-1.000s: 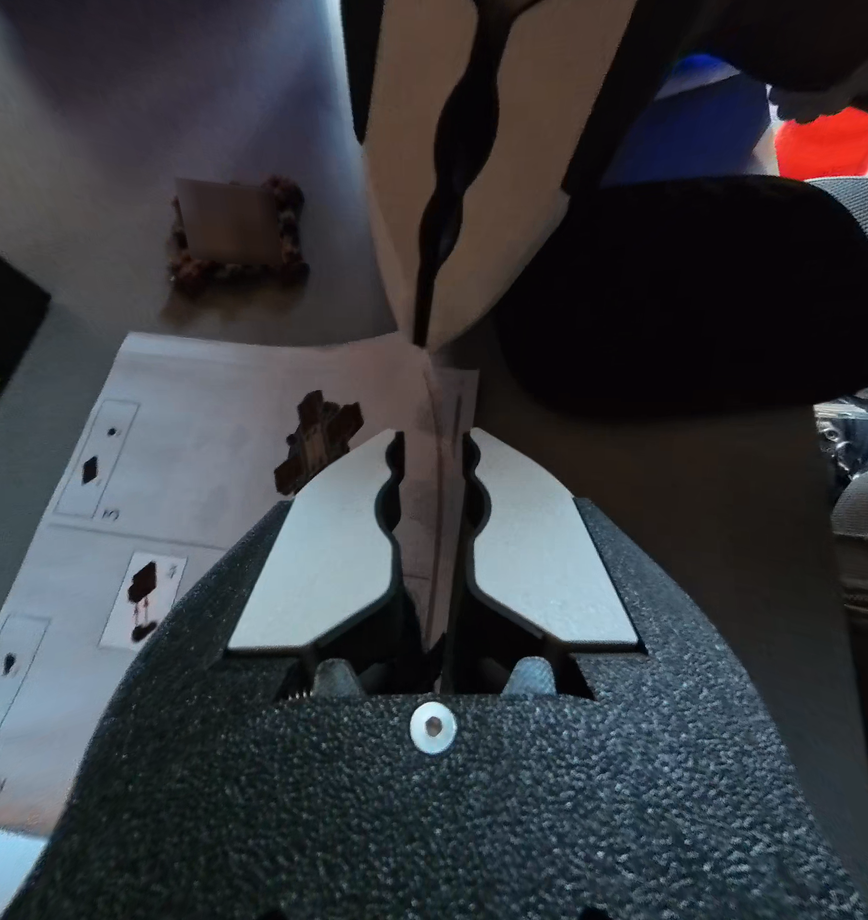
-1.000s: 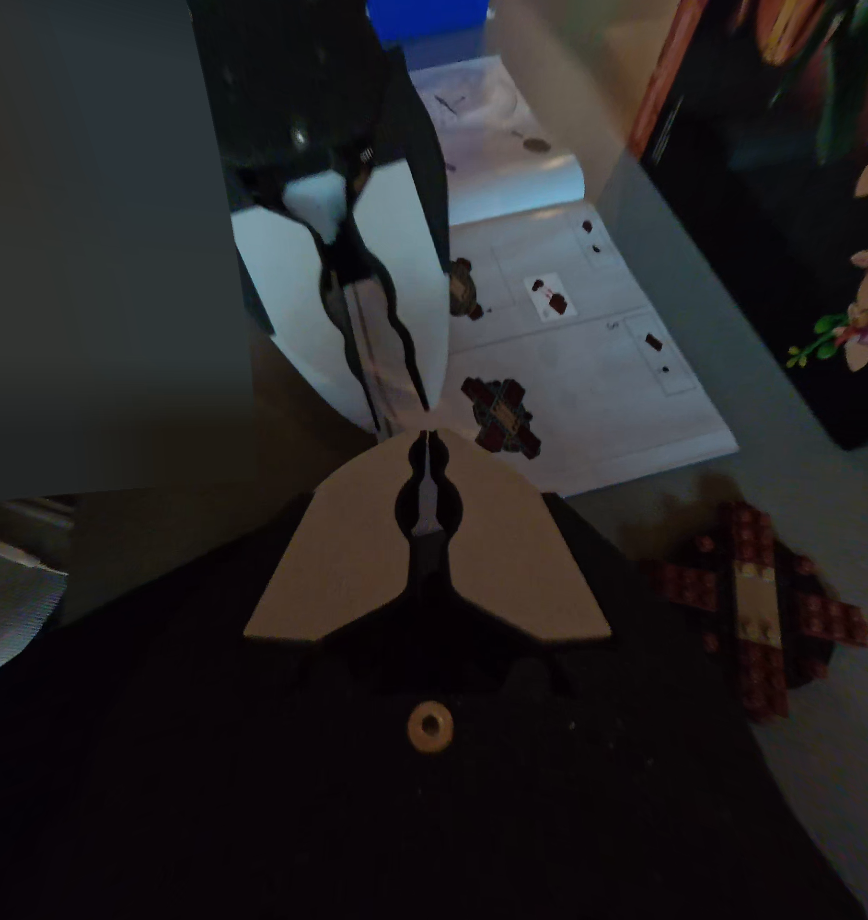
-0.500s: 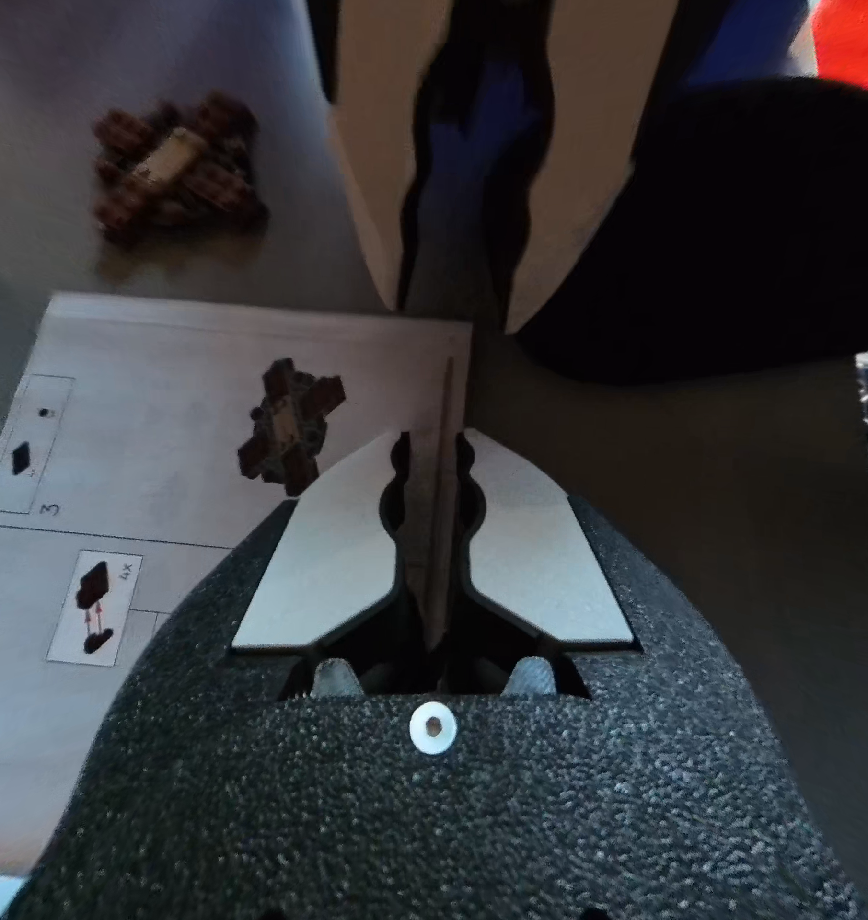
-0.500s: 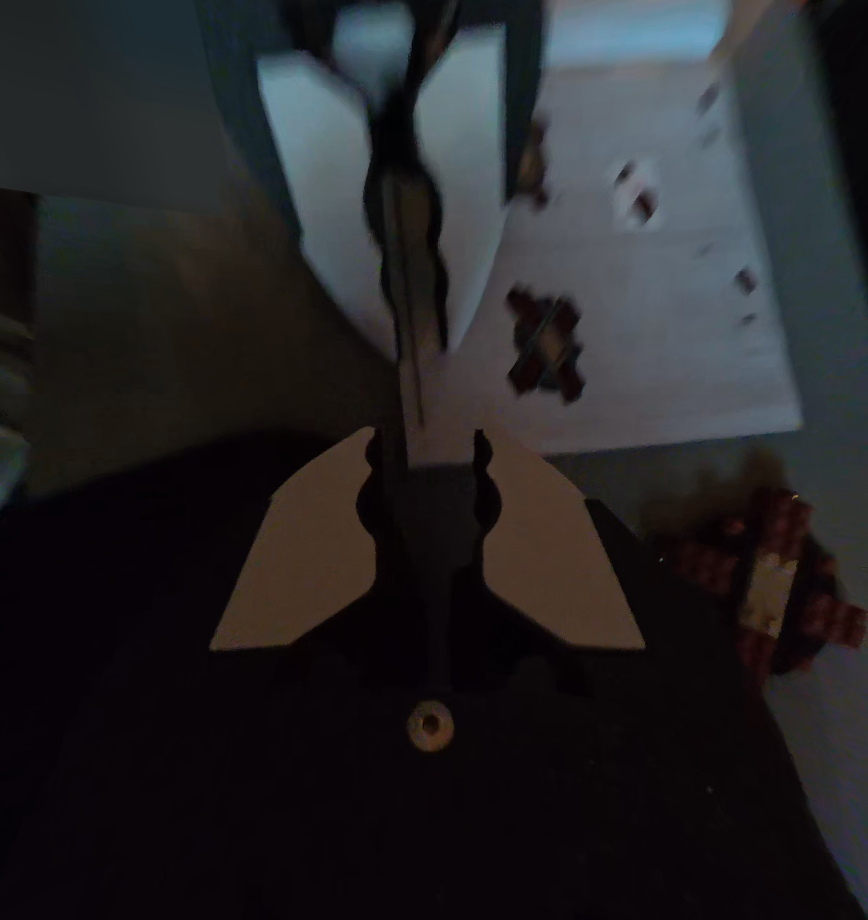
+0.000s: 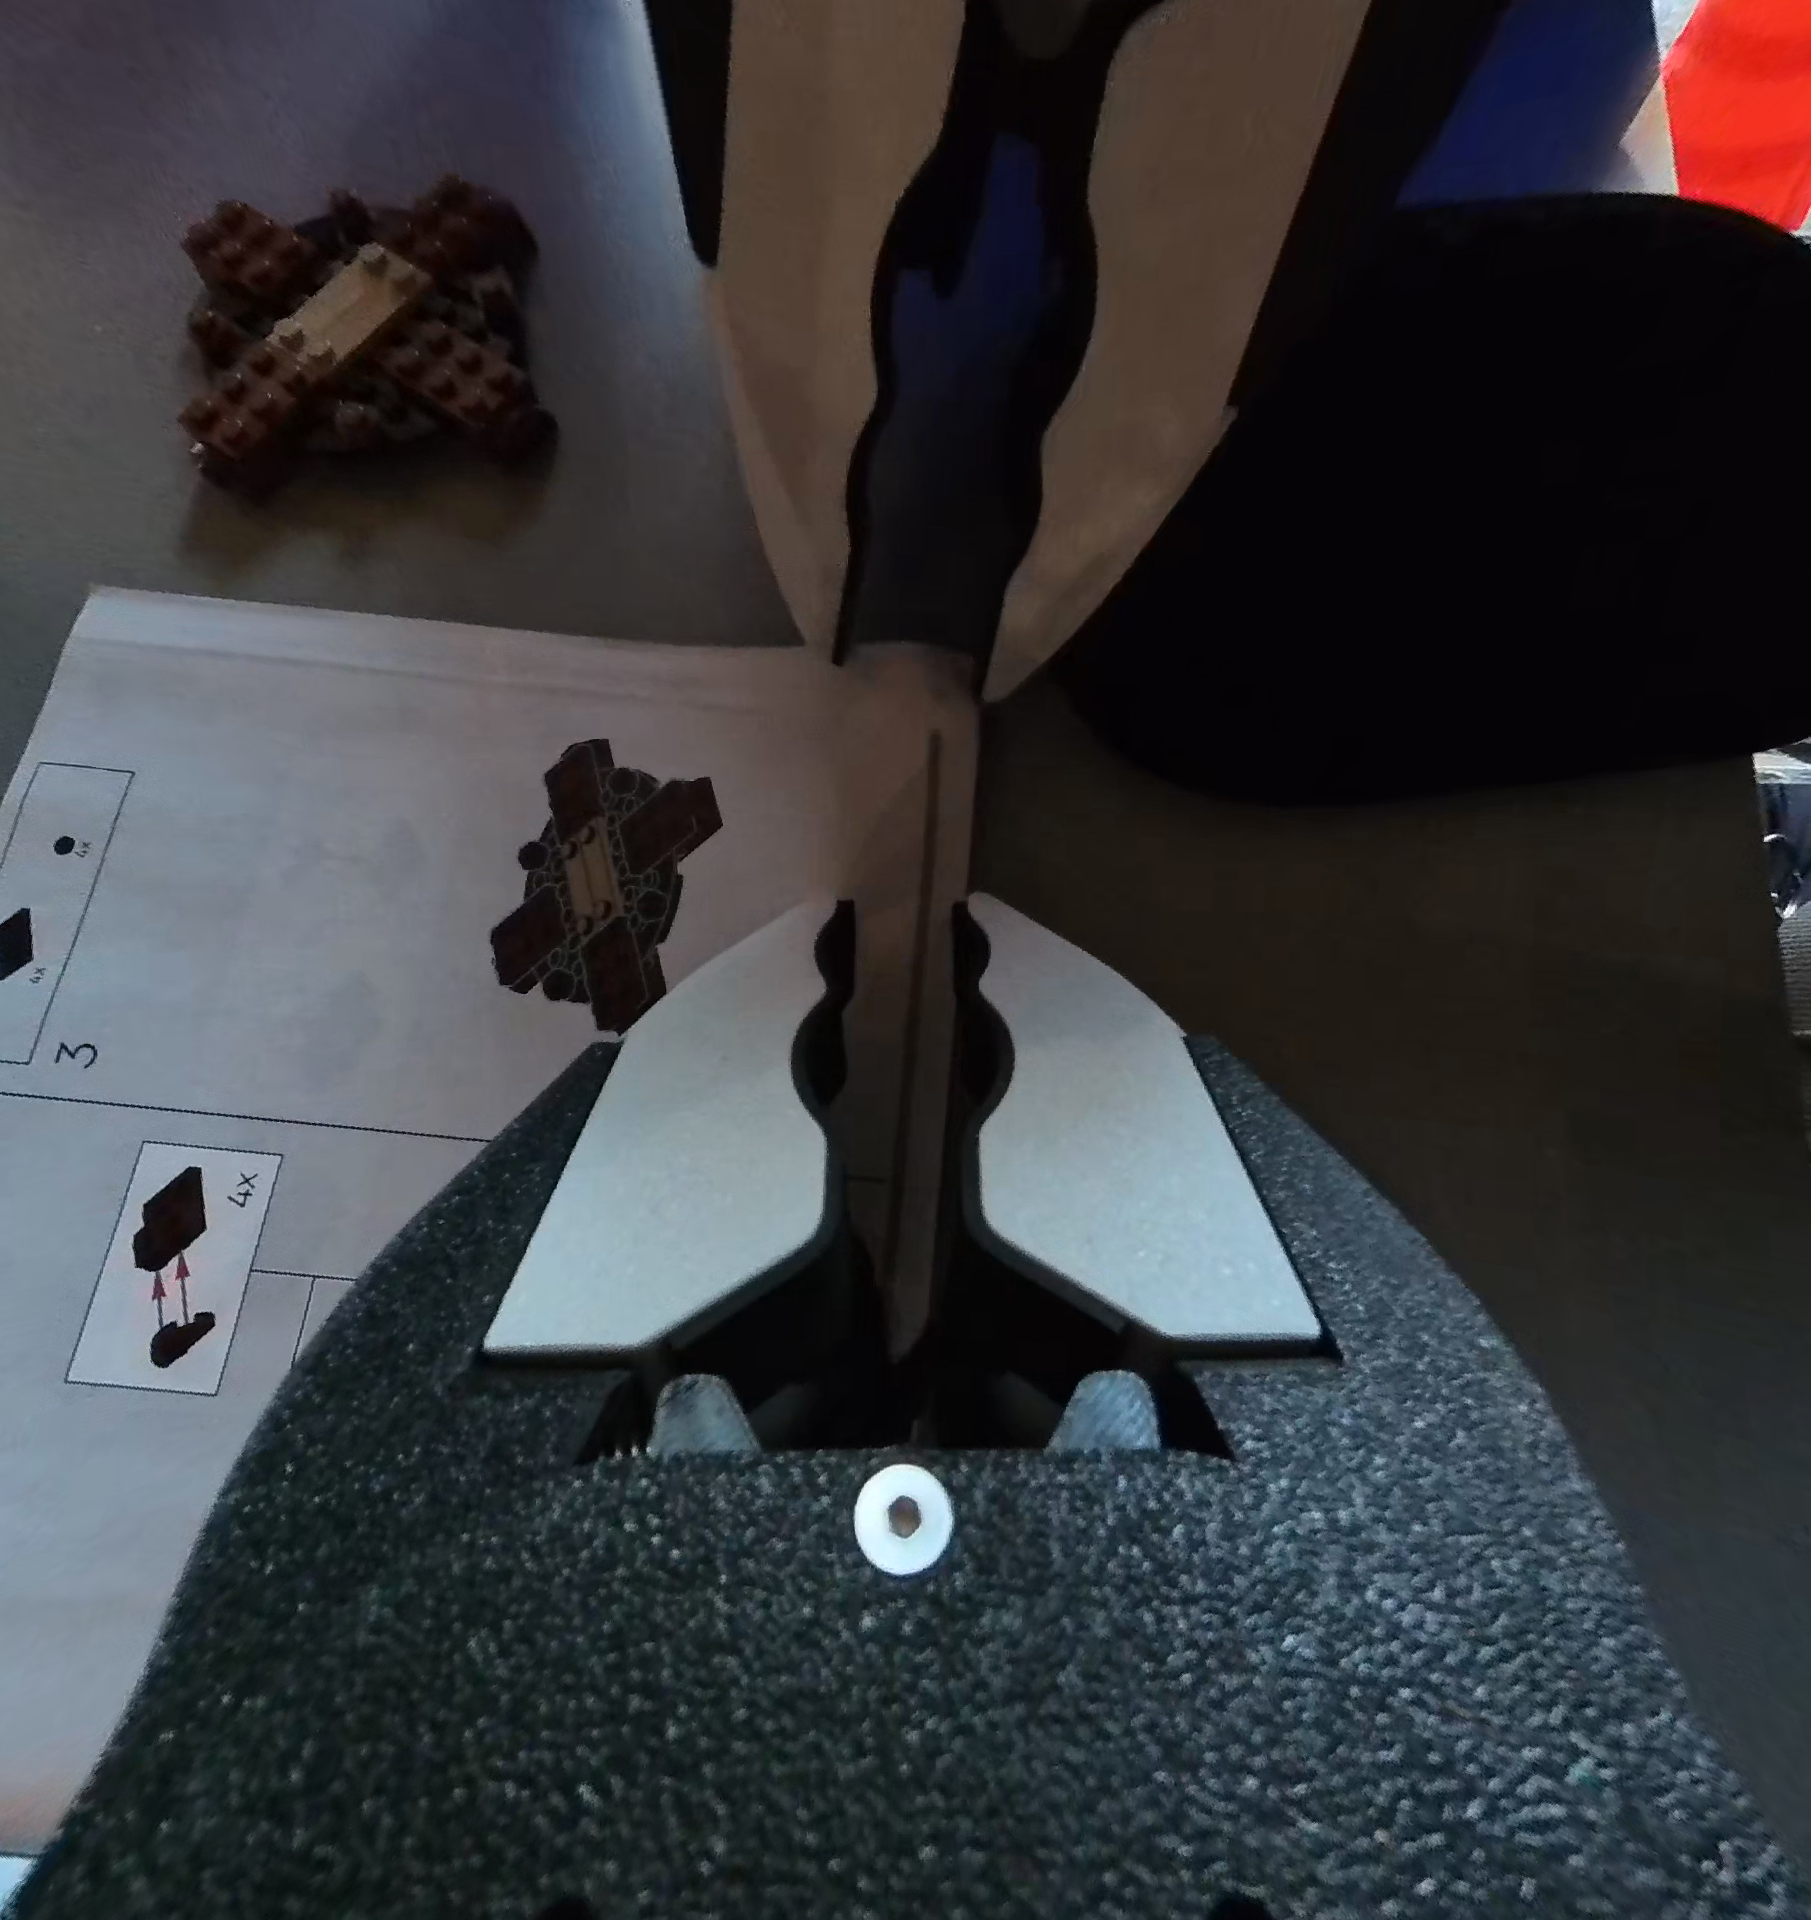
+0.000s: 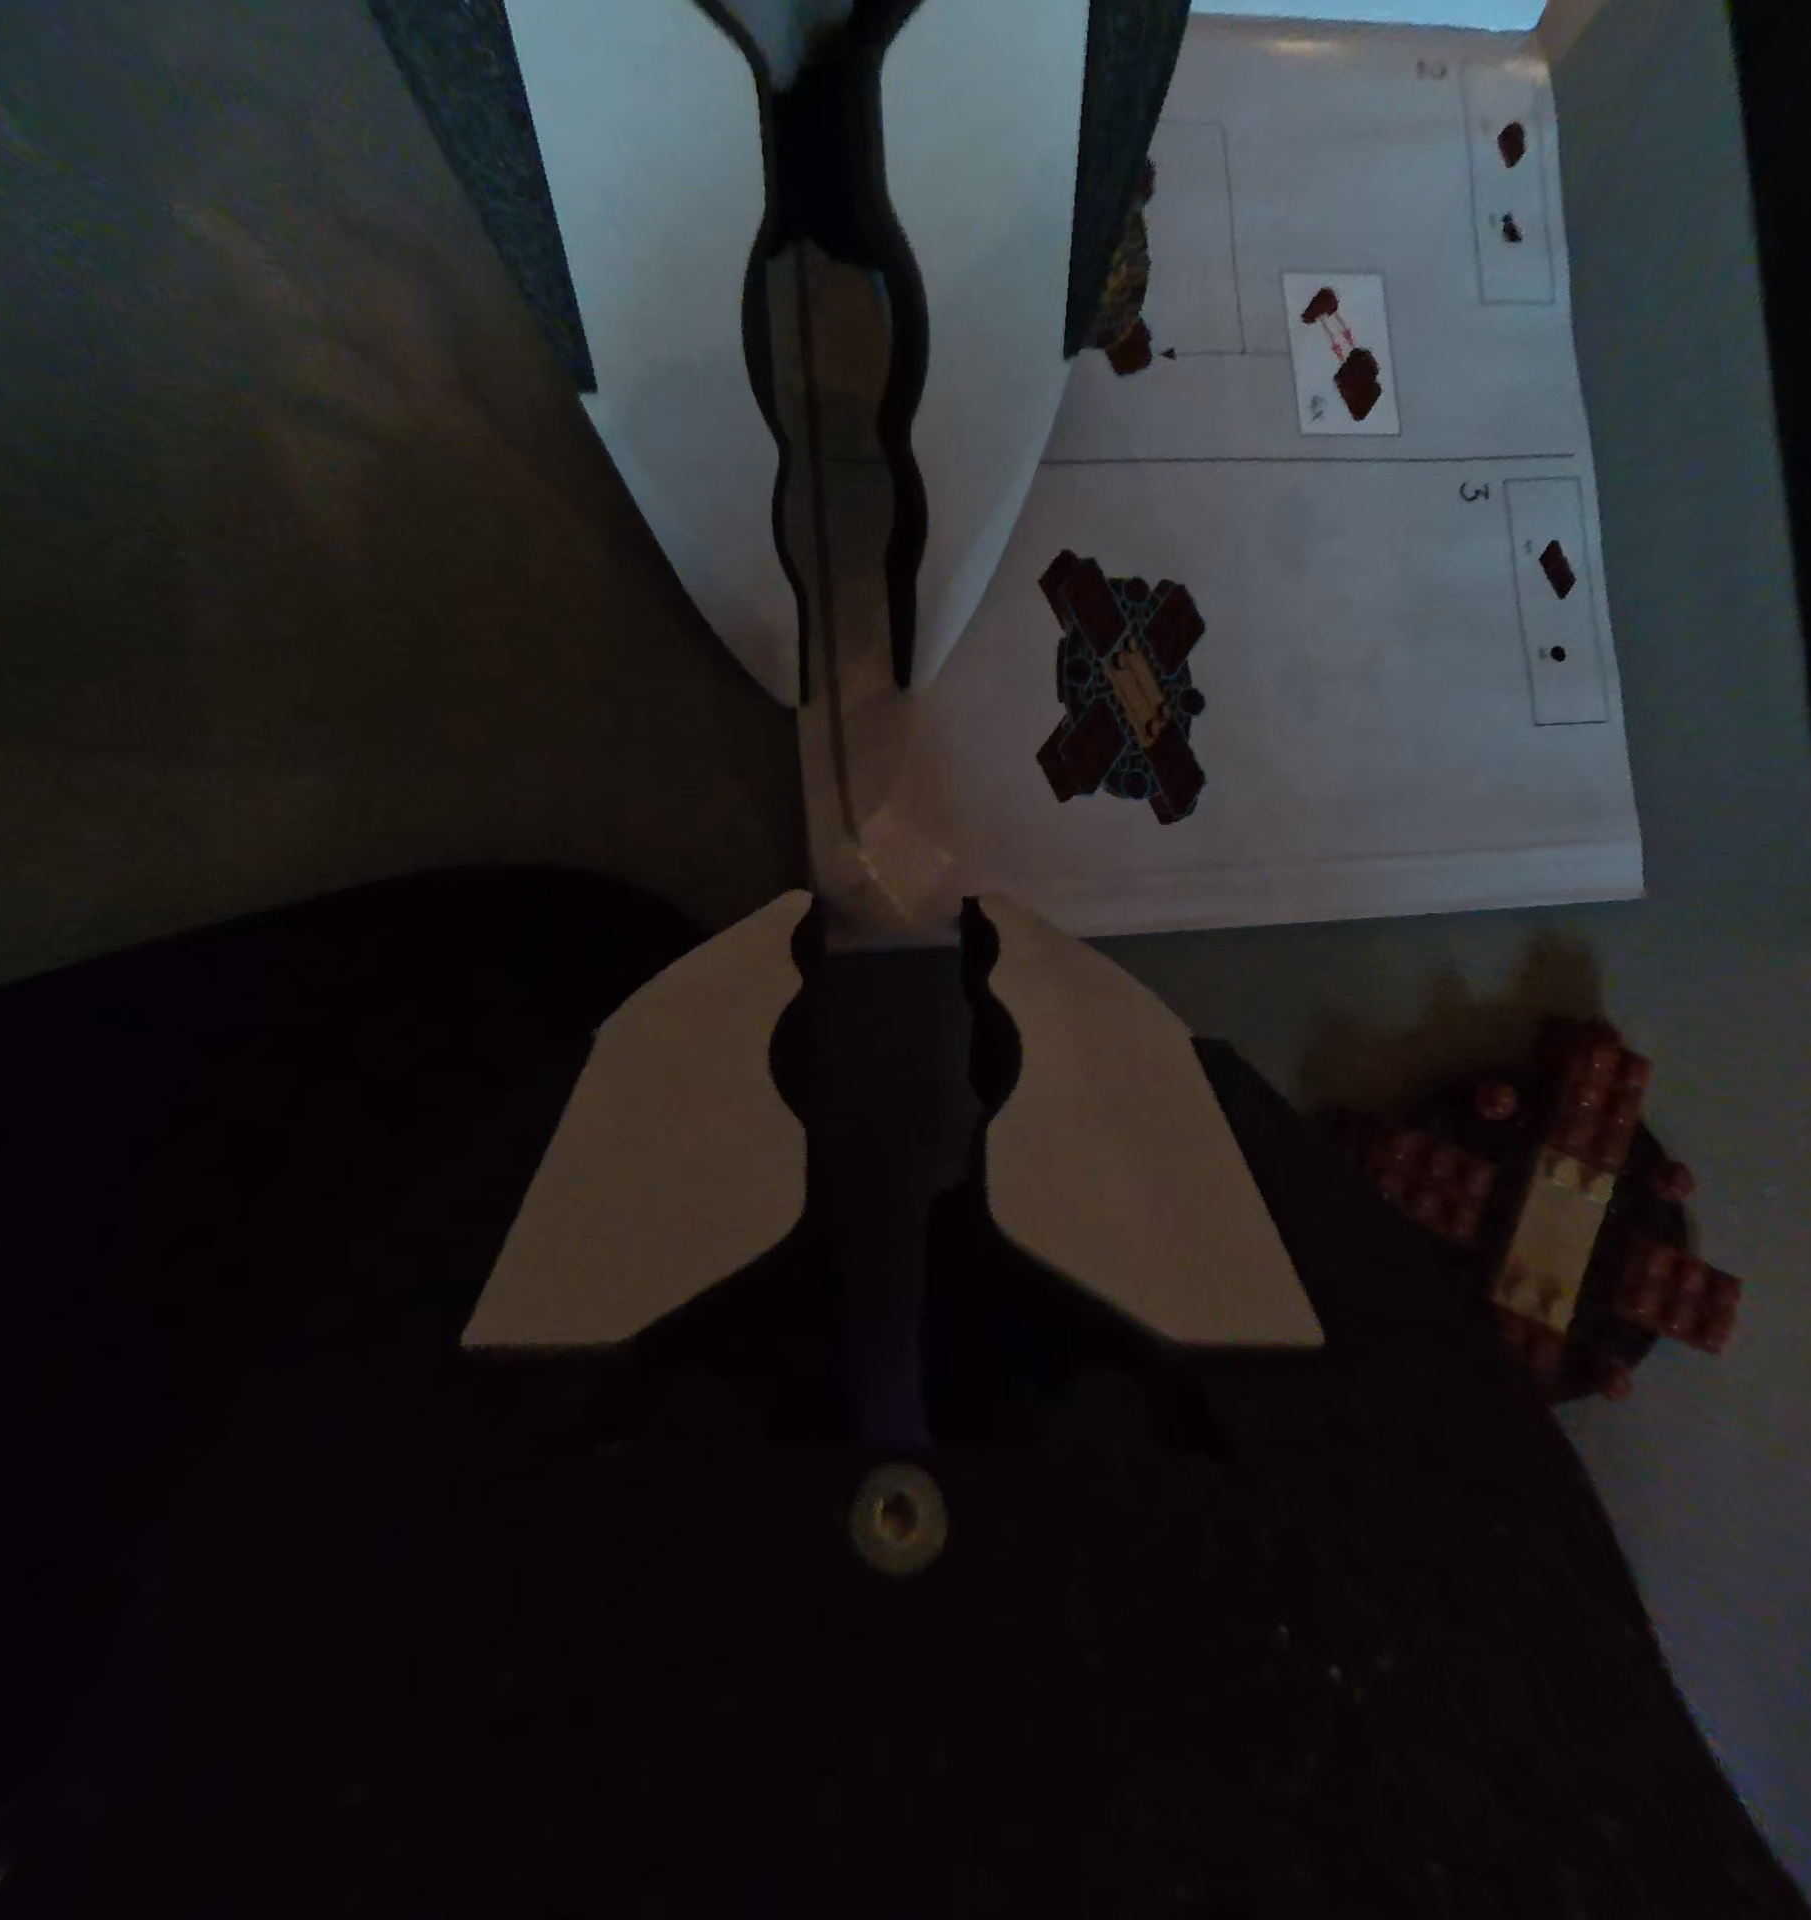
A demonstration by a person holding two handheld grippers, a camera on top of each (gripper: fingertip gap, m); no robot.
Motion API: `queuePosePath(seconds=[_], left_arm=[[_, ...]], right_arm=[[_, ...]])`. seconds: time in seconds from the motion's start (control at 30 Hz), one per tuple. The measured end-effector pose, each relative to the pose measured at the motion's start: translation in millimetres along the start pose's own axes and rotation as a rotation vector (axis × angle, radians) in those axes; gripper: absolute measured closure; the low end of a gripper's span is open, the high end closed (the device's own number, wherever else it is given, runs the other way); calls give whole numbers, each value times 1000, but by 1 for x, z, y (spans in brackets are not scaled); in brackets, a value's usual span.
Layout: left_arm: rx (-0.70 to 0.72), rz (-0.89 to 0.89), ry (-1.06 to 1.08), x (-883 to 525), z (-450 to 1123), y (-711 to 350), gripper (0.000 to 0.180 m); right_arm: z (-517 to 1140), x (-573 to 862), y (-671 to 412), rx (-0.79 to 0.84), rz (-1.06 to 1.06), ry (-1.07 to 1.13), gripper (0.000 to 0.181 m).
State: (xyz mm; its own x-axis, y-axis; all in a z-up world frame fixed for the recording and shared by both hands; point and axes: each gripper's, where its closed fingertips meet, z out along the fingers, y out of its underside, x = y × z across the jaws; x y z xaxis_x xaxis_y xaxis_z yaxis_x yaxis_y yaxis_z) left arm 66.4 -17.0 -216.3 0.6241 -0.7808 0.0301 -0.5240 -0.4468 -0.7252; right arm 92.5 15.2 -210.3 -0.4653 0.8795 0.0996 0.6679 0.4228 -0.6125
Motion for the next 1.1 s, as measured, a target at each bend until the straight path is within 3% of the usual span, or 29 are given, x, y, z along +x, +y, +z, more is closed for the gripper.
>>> queuePosePath(seconds=[0.2,0.47,0.67,0.73,0.8,0.93,1.1], left_arm=[[0,-3,6,0,0,0,162],[0,-5,13,1,0,0,159],[0,-6,12,0,0,0,159],[1,-9,18,0,0,0,158],[2,-15,21,-1,-1,-1,156],[41,4,-91,-11,-7,-10,136],[104,96,-248,-22,-25,-28,173]], right_arm=[[-4,9,-6,43,-3,59,176],[0,10,-7,71,27,42,176],[8,7,-9,87,-7,44,150],[12,6,-9,91,-63,52,157],[13,6,-11,111,-99,65,174],[3,14,-29,220,-53,87,178],[-12,17,-66,318,-30,94,178]])
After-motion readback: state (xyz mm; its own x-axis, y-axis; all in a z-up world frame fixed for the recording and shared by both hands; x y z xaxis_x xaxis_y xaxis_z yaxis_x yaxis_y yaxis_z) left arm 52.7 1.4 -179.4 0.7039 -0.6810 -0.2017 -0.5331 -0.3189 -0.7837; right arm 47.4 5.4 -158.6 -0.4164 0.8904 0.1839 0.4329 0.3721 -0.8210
